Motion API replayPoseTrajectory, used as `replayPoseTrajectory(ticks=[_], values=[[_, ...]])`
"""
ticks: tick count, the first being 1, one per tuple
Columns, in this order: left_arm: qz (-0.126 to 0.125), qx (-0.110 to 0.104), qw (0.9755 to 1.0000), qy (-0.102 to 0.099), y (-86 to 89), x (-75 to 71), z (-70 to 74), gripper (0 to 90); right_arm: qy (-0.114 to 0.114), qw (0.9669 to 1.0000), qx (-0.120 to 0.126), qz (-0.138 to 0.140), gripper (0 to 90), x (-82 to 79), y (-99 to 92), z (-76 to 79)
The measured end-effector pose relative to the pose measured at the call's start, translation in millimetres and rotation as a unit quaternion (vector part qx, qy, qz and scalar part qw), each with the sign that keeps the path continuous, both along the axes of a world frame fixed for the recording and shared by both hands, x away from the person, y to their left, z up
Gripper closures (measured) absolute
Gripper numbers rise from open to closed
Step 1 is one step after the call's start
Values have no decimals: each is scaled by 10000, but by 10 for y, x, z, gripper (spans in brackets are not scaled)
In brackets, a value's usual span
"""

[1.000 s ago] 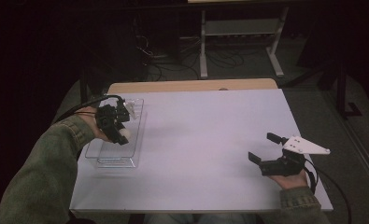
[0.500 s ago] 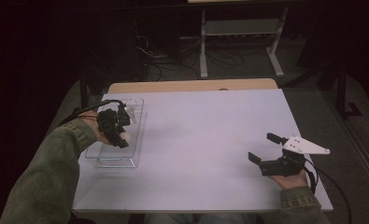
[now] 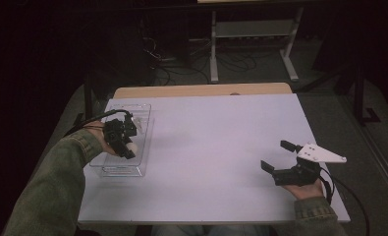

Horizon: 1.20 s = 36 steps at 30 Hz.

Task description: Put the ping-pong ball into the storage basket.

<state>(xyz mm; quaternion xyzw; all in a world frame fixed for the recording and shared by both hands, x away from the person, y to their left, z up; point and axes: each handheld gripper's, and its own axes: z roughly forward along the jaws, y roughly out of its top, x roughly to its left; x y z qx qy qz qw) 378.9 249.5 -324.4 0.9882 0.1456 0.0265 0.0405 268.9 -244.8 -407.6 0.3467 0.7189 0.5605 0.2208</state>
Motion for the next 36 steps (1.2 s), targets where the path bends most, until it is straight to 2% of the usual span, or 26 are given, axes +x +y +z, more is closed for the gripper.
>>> replayPoseTrajectory(ticks=[12,14,29,36], values=[[17,4,9999,103,12,29,-192,514,7,10000,-11,3,0,1,-1,-6],[4,58,9999,122,10,36,-213,514,6,10000,-12,6,0,2,-1,-7],[-72,175,9997,178,-30,75,-295,514,10,10000,-10,9,0,-2,-4,-6],[-44,72,9997,241,-3,71,-398,514,15,10000,-13,7,0,-3,-5,-7]])
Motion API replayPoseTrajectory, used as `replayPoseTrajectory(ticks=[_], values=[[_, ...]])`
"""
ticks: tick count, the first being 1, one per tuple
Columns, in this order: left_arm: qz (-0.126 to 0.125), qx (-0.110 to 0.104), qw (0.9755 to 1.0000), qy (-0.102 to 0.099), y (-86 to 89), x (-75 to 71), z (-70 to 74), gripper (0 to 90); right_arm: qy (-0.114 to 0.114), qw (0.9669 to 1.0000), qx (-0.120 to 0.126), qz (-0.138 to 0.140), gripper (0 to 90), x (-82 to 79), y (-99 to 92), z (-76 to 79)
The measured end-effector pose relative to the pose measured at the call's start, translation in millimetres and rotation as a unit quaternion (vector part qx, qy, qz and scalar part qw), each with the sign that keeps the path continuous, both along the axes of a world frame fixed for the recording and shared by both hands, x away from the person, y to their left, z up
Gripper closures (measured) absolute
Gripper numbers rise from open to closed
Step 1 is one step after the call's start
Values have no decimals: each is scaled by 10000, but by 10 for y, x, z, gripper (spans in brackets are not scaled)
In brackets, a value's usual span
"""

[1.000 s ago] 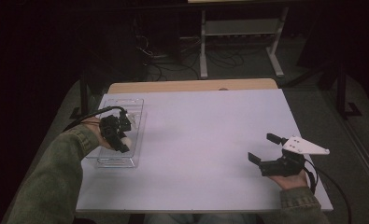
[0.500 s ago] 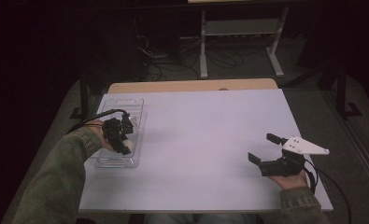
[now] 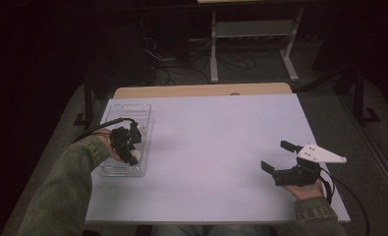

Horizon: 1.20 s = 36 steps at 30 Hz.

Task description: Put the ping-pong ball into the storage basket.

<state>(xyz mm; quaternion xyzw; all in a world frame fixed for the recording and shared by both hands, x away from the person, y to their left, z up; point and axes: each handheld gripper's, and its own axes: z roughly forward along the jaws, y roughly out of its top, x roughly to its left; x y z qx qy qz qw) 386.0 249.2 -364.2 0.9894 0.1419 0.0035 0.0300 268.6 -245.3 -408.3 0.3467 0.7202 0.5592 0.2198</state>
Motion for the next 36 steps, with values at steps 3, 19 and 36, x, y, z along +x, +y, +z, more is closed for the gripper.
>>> replayPoseTrajectory(ticks=[3,19,36], values=[[-24,66,10000,29,4,1,-28,514,7,10000,-6,5,0,1,4,-3],[39,-70,9999,126,1,10,-78,495,-4,10000,0,-5,0,0,3,-1],[583,-109,9977,-332,112,29,56,180,-13,10000,0,-11,0,1,1,0]])
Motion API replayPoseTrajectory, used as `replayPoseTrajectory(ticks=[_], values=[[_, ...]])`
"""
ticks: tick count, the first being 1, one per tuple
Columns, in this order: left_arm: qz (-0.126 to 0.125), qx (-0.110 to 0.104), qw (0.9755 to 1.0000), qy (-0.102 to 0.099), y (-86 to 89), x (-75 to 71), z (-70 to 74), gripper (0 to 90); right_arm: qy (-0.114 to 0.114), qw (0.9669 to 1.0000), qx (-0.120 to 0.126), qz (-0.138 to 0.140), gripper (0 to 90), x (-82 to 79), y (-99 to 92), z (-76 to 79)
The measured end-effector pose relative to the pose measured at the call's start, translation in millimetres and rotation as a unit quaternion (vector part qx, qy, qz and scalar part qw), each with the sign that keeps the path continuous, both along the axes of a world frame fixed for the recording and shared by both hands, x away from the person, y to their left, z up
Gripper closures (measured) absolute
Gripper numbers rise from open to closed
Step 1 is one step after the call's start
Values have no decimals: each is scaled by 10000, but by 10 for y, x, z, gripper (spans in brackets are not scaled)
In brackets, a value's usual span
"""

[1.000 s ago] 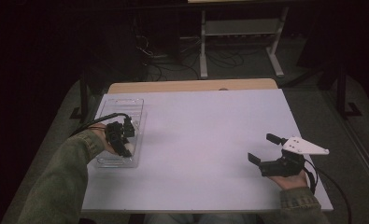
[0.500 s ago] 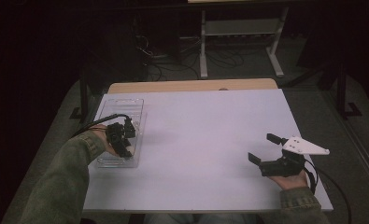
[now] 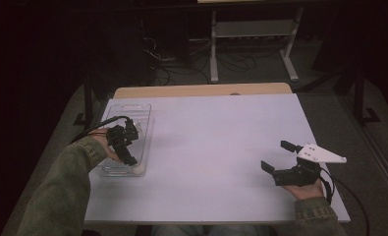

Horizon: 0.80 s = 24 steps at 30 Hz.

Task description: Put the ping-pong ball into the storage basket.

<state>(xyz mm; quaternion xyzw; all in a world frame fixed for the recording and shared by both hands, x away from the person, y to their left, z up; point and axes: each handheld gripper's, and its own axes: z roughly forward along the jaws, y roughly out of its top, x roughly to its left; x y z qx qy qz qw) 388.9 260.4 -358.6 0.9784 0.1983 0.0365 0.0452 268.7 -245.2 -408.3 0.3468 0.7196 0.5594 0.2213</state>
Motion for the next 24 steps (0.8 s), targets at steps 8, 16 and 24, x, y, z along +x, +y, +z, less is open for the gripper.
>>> replayPoseTrajectory(ticks=[8,16,24], values=[[135,-159,9997,-93,60,-16,123,139,6,10000,-1,0,0,0,3,0],[267,-363,9986,-266,94,-63,265,27,5,10000,-1,0,0,-2,6,0],[374,-624,9962,-477,123,-135,380,0,3,10000,-3,-3,0,-9,8,3]])
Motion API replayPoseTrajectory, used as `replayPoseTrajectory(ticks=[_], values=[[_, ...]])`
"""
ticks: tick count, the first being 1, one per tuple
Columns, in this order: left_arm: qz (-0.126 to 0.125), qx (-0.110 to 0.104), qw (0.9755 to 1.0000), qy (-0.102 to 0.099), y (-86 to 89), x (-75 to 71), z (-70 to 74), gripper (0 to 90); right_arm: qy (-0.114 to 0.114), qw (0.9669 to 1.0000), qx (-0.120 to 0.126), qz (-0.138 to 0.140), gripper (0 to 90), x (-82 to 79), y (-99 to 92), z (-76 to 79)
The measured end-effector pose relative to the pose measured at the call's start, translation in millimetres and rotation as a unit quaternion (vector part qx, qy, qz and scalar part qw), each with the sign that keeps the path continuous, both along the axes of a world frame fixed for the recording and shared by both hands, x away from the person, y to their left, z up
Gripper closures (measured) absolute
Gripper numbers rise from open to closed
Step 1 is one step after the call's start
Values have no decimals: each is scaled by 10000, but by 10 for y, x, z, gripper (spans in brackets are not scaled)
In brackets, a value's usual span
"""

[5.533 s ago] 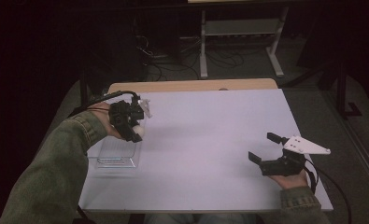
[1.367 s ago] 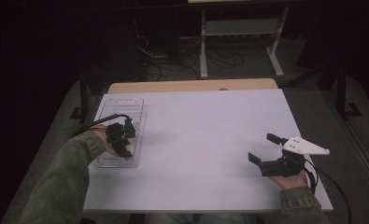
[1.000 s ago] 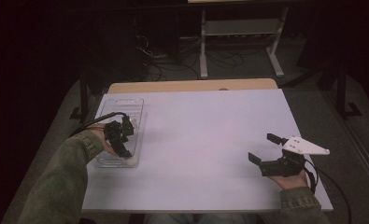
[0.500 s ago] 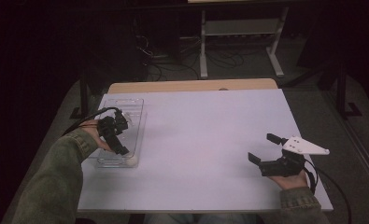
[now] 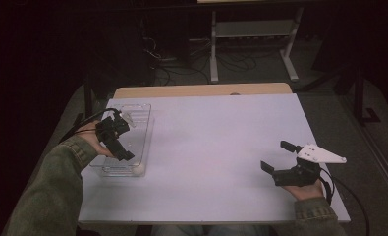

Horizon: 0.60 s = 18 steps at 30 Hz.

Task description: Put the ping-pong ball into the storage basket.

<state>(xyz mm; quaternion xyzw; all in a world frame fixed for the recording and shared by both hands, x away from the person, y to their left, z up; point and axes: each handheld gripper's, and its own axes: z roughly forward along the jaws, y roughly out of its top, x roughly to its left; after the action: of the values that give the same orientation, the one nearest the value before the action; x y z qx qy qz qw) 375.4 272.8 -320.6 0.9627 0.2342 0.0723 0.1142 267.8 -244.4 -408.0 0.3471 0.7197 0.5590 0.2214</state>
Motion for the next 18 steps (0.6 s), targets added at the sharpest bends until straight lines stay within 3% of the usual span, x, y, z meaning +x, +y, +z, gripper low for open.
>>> replayPoseTrajectory(ticks=[7,18], values=[[73,-284,9993,-235,58,-69,79,0,-2,10000,2,-17,0,-8,-4,2],[222,-701,9956,-582,154,-191,154,0,-15,10000,-1,-34,0,-23,-8,9]])
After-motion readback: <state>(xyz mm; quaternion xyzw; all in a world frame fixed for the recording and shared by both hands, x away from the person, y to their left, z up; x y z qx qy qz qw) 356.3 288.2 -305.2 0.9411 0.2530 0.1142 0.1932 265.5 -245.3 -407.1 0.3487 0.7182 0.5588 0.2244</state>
